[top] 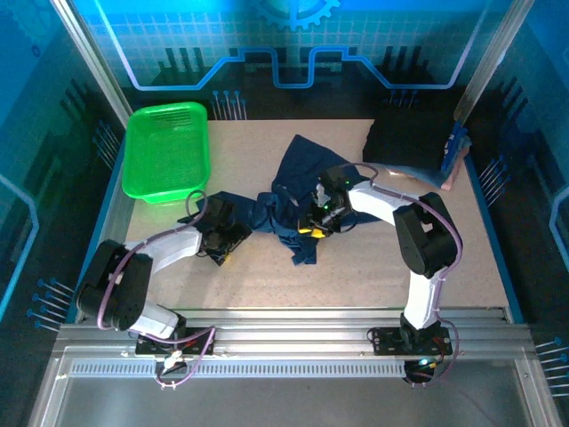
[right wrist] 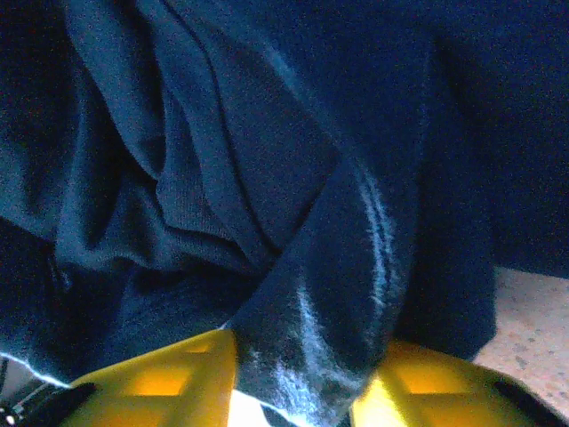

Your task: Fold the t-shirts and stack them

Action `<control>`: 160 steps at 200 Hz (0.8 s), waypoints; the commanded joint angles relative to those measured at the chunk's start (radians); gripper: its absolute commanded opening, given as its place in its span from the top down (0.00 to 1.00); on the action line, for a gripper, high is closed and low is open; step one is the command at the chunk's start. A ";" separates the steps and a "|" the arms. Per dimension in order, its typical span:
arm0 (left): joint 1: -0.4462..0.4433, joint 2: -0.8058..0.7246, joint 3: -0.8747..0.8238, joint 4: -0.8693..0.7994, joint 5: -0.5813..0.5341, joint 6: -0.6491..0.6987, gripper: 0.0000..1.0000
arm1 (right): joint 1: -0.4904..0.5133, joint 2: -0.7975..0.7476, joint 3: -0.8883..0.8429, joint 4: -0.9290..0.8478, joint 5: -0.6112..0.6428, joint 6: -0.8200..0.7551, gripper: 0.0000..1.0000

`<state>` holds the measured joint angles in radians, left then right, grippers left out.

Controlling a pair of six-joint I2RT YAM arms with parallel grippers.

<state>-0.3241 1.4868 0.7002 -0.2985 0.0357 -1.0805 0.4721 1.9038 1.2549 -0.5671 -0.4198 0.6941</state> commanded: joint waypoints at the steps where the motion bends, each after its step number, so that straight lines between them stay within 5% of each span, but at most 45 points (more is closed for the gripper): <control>1: 0.053 0.103 0.020 0.092 -0.017 0.007 0.17 | 0.014 -0.033 0.043 -0.029 0.026 0.032 0.82; 27: 0.118 0.220 0.117 0.062 -0.016 0.053 0.17 | -0.001 -0.138 0.033 -0.088 0.041 0.015 1.00; 120: 0.206 0.610 0.626 -0.139 -0.011 0.256 0.18 | -0.175 -0.547 -0.170 -0.318 0.113 -0.022 1.00; 160: 0.221 0.707 0.797 -0.195 0.018 0.313 0.18 | -0.220 -0.594 -0.288 -0.311 0.013 -0.024 1.00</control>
<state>-0.1608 2.0693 1.3834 -1.0058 0.2687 -0.9020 0.2379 1.3109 1.0103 -0.8280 -0.3489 0.6876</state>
